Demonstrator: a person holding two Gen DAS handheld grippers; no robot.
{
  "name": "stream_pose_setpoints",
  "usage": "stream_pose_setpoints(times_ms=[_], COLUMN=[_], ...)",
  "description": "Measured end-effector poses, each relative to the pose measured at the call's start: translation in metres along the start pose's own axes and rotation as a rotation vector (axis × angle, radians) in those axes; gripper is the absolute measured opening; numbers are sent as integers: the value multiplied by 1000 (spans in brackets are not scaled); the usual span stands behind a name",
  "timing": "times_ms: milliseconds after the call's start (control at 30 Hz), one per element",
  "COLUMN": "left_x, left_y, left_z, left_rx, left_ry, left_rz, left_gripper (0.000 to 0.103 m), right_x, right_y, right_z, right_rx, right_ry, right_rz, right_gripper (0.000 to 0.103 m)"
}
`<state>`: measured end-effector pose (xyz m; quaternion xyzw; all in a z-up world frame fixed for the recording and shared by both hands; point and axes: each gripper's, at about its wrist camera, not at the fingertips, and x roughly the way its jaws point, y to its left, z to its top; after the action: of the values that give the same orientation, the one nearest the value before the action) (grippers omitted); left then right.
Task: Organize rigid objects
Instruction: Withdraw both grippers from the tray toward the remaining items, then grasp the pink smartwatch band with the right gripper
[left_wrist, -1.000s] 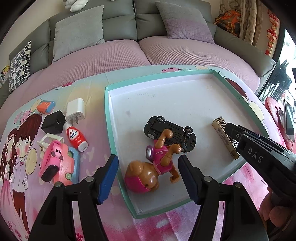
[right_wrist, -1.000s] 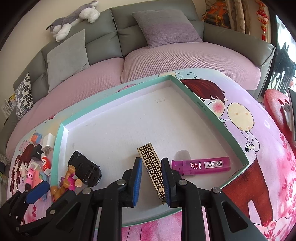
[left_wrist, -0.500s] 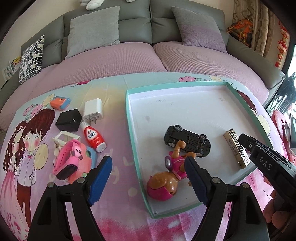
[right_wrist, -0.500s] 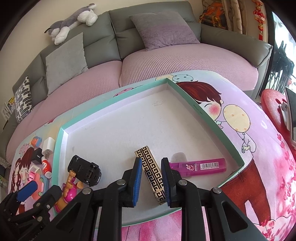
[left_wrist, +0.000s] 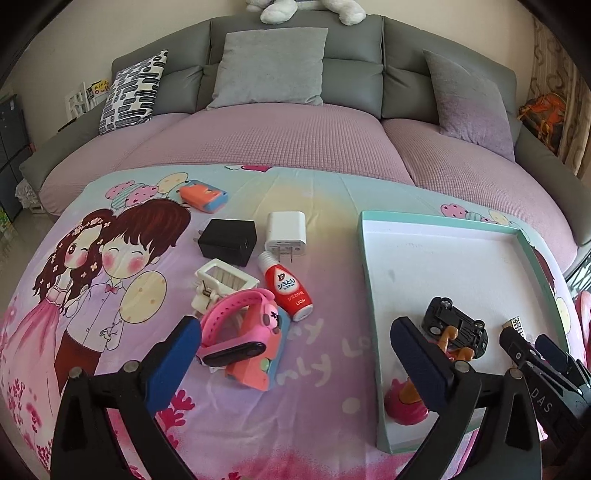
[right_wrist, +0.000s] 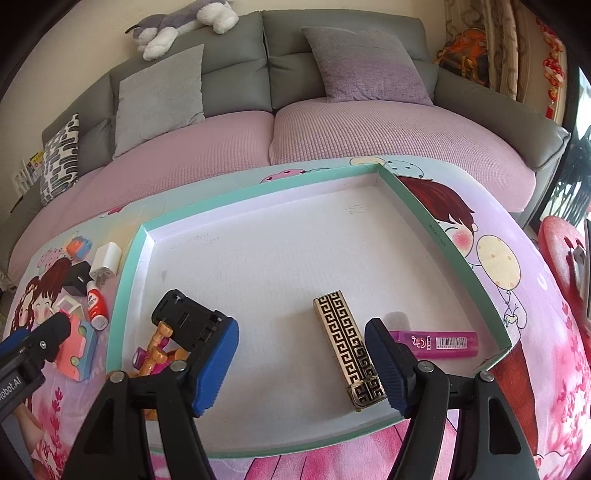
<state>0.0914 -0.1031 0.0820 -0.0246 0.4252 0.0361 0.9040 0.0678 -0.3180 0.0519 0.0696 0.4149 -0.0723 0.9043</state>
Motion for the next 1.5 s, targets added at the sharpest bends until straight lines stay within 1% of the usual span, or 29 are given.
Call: stream_pose_setpoints(times_ms=[67, 100, 167, 333, 567, 767, 833, 967, 1133, 1267, 1500], left_x=[1, 1, 2, 1, -4, -10, -12, -17, -21, -23, -22], left_y=[2, 3, 5, 8, 17, 36, 43, 61, 87, 109, 140], left_z=[0, 0, 0, 0, 3, 7, 9, 10, 10, 8, 3], left_rx=[-8, -12, -18, -20, -37, -88, -105, -146, -196, -245, -313], left_ry=[-4, -6, -10, -16, -47, -71, -85, -109, -136, -137, -144], left_rz=[7, 10, 18, 32, 43, 67, 86, 110, 140, 144, 160], left_gripper=[102, 102, 102, 102, 102, 102, 102, 102, 102, 102, 103], right_x=[0, 0, 0, 2, -1, -10, -13, -17, -16, -17, -13], right_y=[3, 3, 4, 4, 9, 20, 25, 44, 74, 97, 135], right_z=[0, 0, 0, -1, -1, 2, 3, 3, 0, -2, -9], right_rx=[-11, -13, -13, -11, -15, -22, -22, -36, -85, -106, -164], right_ry=[-4, -5, -6, -5, -20, -55, -69, -83, -84, -82, -64], right_rz=[4, 6, 8, 9, 24, 56, 71, 122, 148, 193, 231], right_gripper=[90, 92, 103, 103, 103, 103, 103, 103, 103, 103, 103])
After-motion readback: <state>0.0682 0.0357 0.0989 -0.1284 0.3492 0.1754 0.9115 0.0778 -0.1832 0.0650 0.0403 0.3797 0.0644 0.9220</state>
